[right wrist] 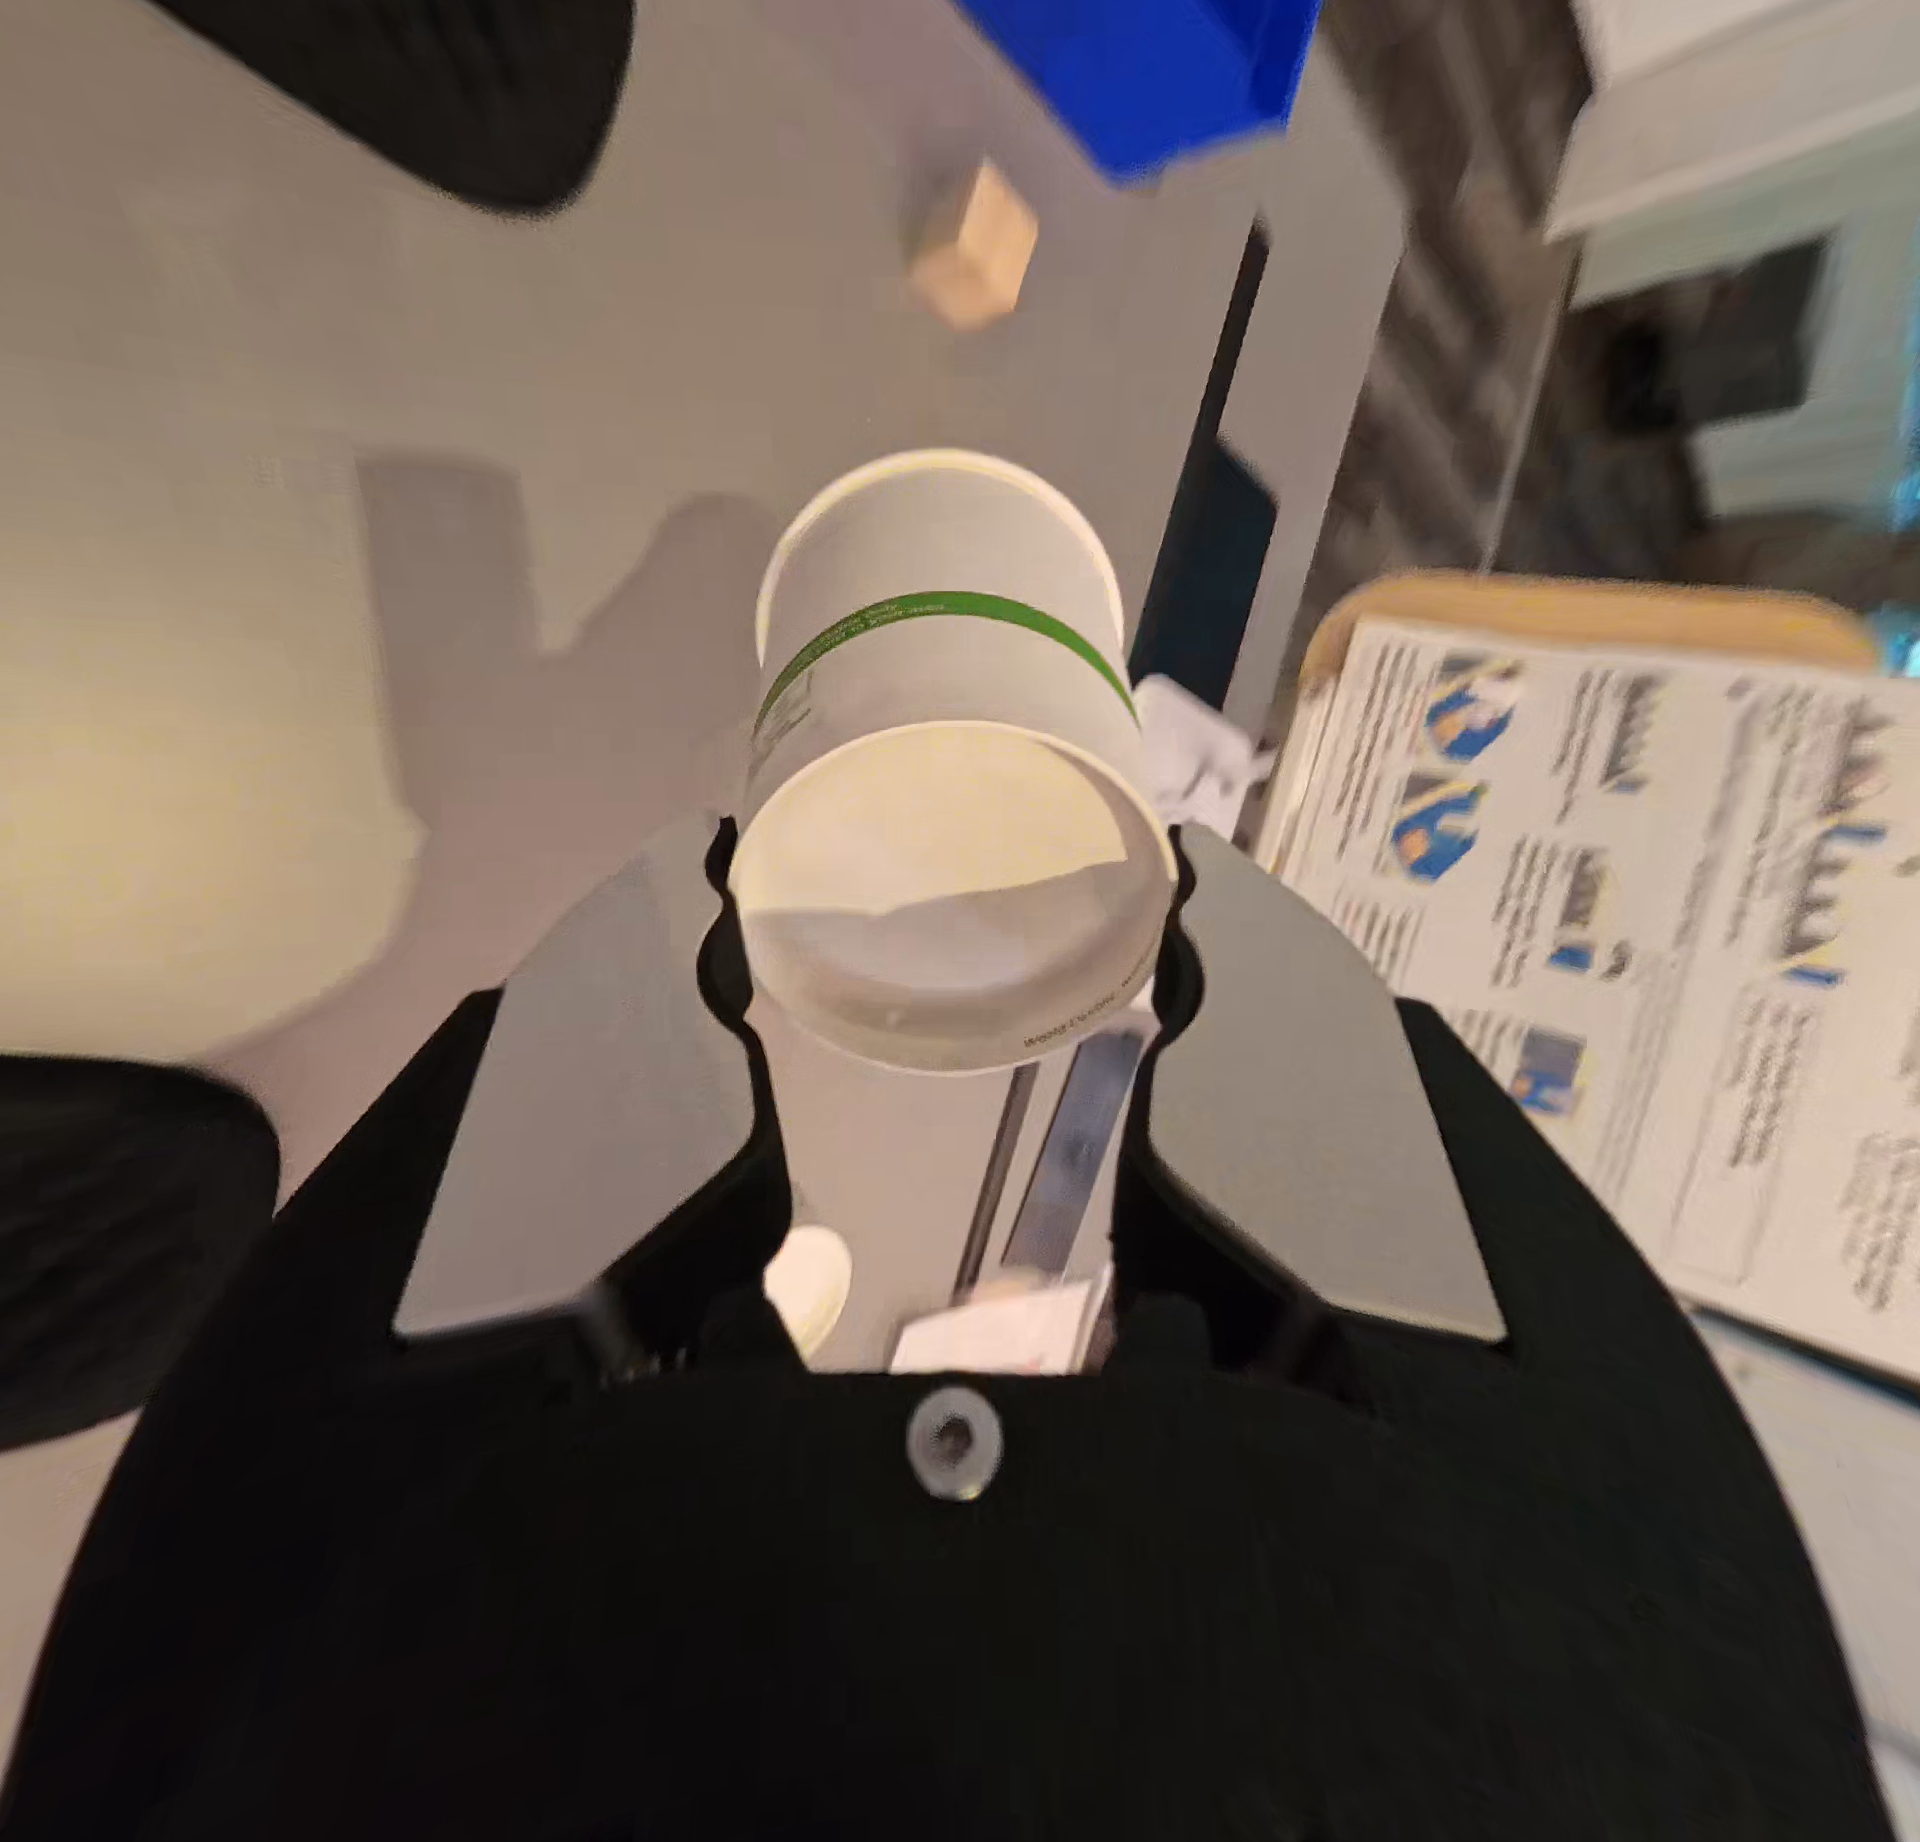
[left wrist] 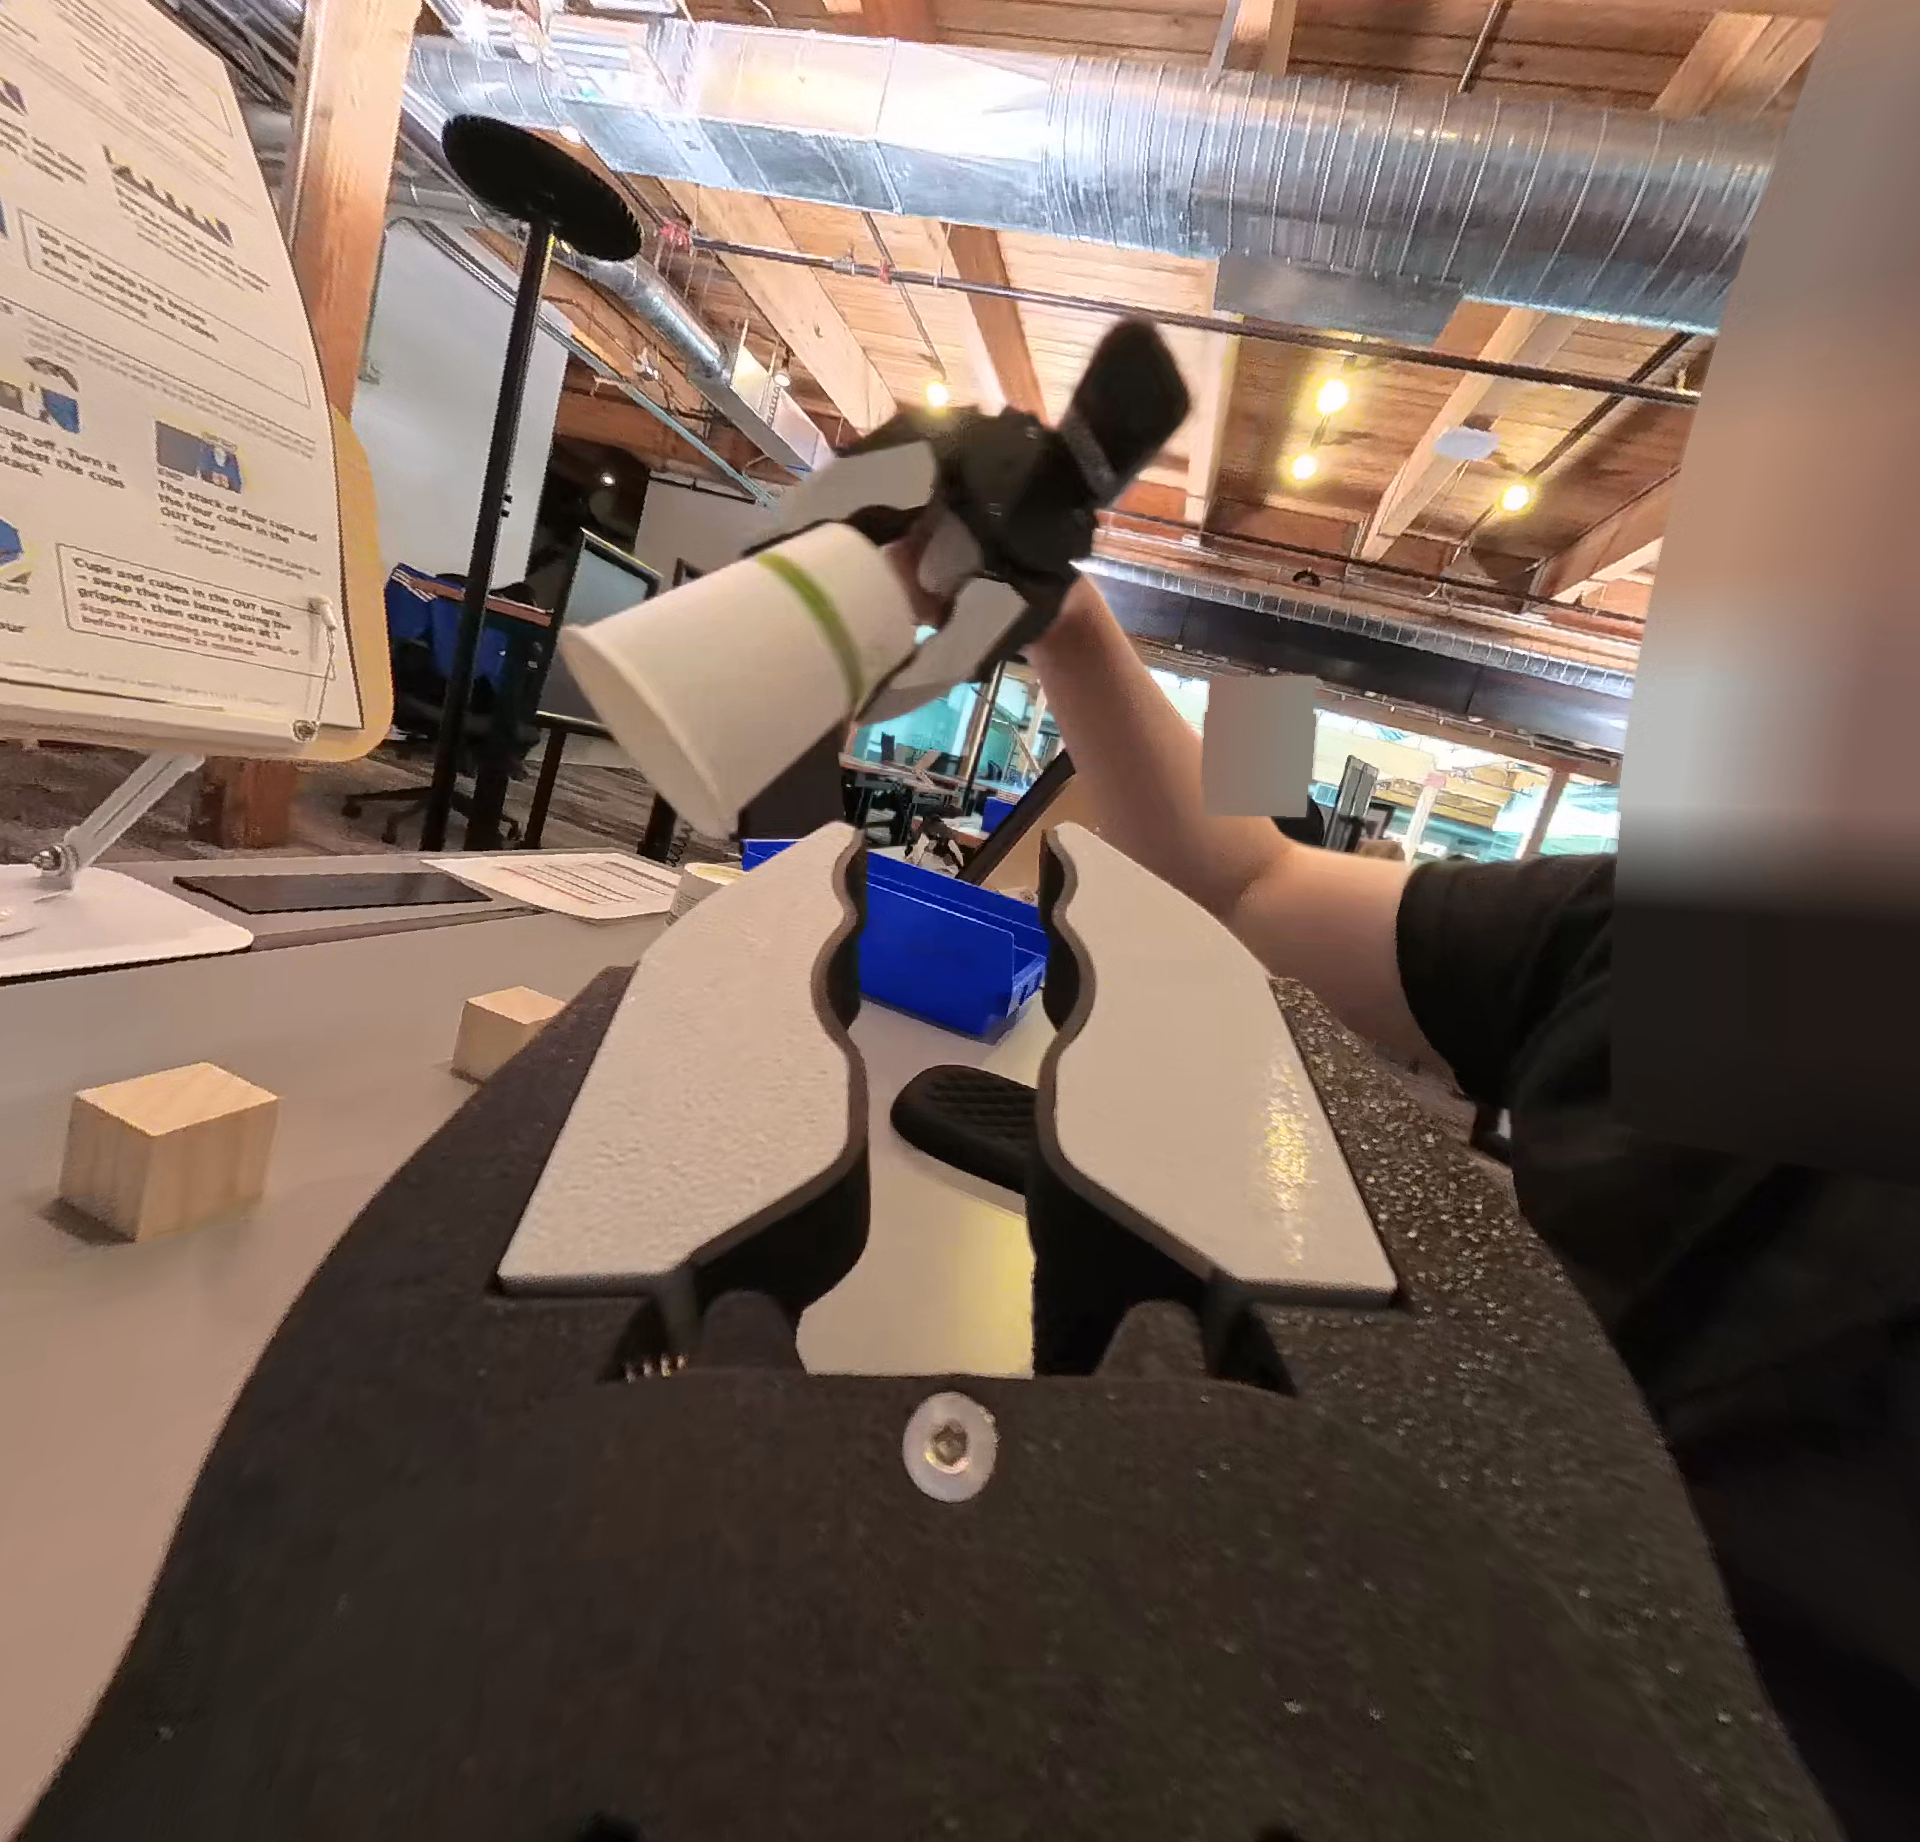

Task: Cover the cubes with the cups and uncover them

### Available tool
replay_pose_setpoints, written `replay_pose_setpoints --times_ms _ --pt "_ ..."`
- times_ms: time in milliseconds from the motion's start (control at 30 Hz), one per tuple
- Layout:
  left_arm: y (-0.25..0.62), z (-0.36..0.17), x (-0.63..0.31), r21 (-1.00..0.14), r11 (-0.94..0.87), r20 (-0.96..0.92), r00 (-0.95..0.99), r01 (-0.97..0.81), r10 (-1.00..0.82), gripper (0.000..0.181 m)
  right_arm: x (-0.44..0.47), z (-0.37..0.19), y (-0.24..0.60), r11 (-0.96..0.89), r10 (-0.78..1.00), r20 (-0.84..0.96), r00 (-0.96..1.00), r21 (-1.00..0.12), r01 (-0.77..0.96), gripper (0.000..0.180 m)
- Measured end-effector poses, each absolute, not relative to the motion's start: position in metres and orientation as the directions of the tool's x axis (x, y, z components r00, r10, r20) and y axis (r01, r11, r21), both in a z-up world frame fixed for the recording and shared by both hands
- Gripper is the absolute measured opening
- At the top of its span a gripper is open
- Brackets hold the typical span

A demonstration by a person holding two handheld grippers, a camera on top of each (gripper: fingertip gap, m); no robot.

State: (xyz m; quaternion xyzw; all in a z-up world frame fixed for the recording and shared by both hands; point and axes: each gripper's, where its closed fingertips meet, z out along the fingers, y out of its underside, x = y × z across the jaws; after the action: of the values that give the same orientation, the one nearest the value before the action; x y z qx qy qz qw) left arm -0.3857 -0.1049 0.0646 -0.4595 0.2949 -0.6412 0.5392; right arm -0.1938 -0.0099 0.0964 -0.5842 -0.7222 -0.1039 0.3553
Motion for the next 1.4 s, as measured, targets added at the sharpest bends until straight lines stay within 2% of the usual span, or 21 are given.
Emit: replay_pose_setpoints --times_ms 33,267,500,833,1033,1400 --pt "-0.108 0.063 -0.387 -0.878 -0.239 0.267 0.010 0.415 -0.964 0.029 -0.185 0.092 0.001 0.246 0.795 0.605 -0.050 -0.246 0.938 0.076" --pt "-0.124 0.060 -0.391 -0.883 -0.246 0.265 -0.007 0.400 -0.964 0.030 -0.139 0.028 0.049 -0.059 0.940 0.327 0.097 -0.126 0.990 0.077" --pt "-0.141 0.055 -0.382 -0.908 -0.233 0.236 -0.034 0.349 -0.971 0.030 -0.128 -0.028 0.072 -0.188 0.967 0.164 0.197 -0.071 0.980 0.076" --pt "-0.150 0.054 -0.381 -0.900 -0.258 0.243 -0.085 0.351 -0.966 0.030 -0.113 -0.068 0.087 -0.281 0.957 0.081 0.278 0.025 0.959 0.076" --pt "-0.149 0.055 -0.384 -0.896 -0.268 0.253 -0.090 0.355 -0.963 0.030 -0.113 -0.081 0.088 -0.323 0.946 0.033 0.323 0.008 0.946 0.076" --pt "-0.149 0.055 -0.375 -0.902 -0.275 0.254 -0.106 0.334 -0.961 0.030 -0.115 -0.084 0.089 -0.317 0.947 0.049 0.318 -0.030 0.948 0.077"
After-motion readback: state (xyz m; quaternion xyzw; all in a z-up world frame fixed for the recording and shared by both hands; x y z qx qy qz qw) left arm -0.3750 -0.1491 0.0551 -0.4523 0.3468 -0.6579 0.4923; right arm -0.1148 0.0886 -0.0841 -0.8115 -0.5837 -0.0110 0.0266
